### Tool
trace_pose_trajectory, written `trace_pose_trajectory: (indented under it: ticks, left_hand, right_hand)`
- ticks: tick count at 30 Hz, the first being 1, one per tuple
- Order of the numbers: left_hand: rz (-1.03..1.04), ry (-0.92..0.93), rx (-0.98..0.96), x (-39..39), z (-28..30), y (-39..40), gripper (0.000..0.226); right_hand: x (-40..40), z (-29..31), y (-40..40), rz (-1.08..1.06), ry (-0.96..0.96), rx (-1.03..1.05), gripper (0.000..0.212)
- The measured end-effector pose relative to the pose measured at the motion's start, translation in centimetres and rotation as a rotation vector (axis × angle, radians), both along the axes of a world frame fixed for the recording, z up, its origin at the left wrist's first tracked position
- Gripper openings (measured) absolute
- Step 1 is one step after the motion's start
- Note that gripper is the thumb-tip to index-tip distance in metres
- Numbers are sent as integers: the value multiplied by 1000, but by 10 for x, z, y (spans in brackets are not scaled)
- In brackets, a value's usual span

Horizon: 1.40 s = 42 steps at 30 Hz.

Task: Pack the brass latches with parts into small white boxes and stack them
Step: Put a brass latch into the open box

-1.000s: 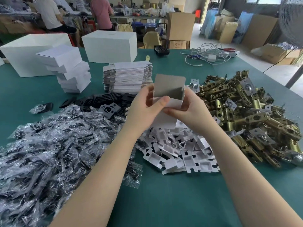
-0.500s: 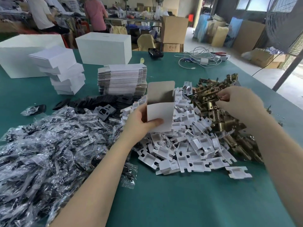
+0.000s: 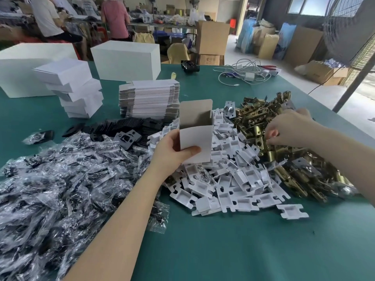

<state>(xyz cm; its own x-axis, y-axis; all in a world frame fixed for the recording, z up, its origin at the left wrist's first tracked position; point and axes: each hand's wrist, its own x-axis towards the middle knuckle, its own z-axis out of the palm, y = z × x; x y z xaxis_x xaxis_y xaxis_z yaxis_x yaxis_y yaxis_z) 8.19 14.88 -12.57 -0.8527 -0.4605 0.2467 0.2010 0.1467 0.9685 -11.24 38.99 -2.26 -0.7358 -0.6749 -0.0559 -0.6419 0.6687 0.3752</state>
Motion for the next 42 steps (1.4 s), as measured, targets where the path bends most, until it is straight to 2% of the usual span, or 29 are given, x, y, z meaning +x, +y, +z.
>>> trace_pose_trajectory:
  ticks: [5, 13, 16, 19, 24, 27, 28, 31, 33, 37, 42]
  left_hand:
    - [-7, 21, 13, -2, -3, -2, 47]
    - [-15, 34, 25, 0, 0, 0, 48]
    - [-16, 28, 11, 0, 2, 1, 50]
    - [-11, 31, 6, 0, 2, 1, 50]
    - [-16, 40, -7, 1, 0, 0, 49]
    - [-18, 34, -4, 0, -1, 0, 45]
    - [-19, 30, -3, 0, -1, -1, 45]
    - [-20, 22, -4, 0, -1, -1, 46]
    - [-17, 22, -4, 0, -1, -1, 46]
    - [-9, 17, -14, 0, -1, -1, 46]
    - [8, 1, -39, 0, 2, 0, 46]
  right_hand:
    - [6, -12, 3, 51, 22, 214, 21]
    - [11, -18, 0, 98, 78, 175, 19]
    - [12, -15, 4, 107, 22, 152, 17]
    - [14, -11, 15, 40, -101, 148, 32]
    - [22, -11, 25, 11, -246, 89, 35]
    - [25, -5, 25, -16, -348, 56, 51]
    - [27, -5, 27, -11, -322, 67, 55]
    - [34, -8, 32, 50, -45, 130, 39]
    - [39, -6, 36, 60, 71, 130, 39]
    - [55, -3, 54, -8, 95, -109, 38]
    - [90, -40, 91, -131, 128, 52, 42]
